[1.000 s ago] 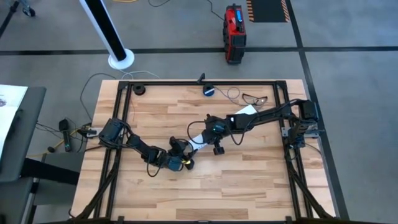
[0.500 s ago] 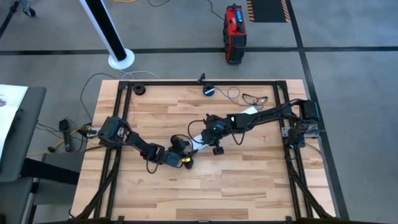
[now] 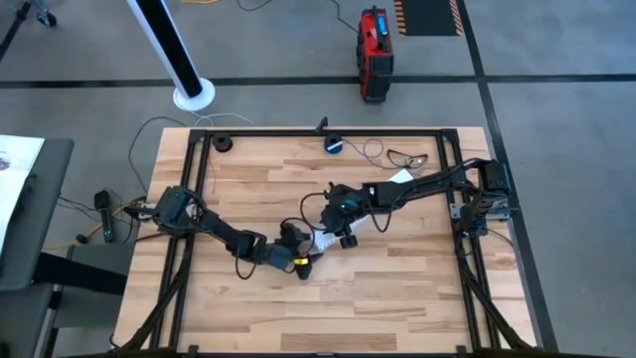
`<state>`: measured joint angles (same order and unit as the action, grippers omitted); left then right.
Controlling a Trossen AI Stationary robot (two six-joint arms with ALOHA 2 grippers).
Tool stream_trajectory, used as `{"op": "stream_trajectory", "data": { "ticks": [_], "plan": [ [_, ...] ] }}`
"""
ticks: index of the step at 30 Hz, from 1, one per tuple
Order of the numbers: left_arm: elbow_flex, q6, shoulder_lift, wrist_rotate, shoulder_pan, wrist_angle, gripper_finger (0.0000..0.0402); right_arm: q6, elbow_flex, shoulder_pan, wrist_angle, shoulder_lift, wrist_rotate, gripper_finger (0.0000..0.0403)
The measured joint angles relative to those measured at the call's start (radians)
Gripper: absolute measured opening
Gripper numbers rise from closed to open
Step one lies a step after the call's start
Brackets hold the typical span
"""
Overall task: Ziptie cables
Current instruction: Close the white cable duct
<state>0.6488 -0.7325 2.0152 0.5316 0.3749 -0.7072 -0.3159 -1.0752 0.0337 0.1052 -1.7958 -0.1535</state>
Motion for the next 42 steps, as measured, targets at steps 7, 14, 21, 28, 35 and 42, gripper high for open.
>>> {"op": "stream_trajectory", "data": {
  "ticks": [7, 14, 21, 28, 35, 42],
  "plan": [
    [0.004, -0.046, -0.062, -0.044, 0.023, 0.185, 0.0343, 0.0, 0.0, -0.006, 0.026, 0.0, 0.012, 0.015],
    [0.005, -0.126, -0.1, -0.023, 0.088, 0.295, 0.0343, -0.114, -0.017, -0.018, 0.195, 0.109, 0.193, 0.0143],
    [0.006, -0.363, -0.198, -0.047, 0.138, 0.502, 0.0339, 0.028, -0.092, 0.0, 0.461, 0.312, 0.306, 0.0117],
    [-0.006, -0.671, -0.298, -0.046, 0.215, 0.576, 0.0336, 0.198, -0.06, -0.046, 0.656, 0.343, 0.313, 0.001],
    [-0.008, -0.722, -0.378, -0.101, 0.248, 0.597, 0.0336, 0.266, -0.061, -0.122, 0.657, 0.235, 0.266, 0.0001],
    [-0.008, -0.735, -0.388, -0.11, 0.258, 0.598, 0.0336, 0.346, -0.061, -0.169, 0.619, 0.123, 0.208, 0.0]
  ]
}}
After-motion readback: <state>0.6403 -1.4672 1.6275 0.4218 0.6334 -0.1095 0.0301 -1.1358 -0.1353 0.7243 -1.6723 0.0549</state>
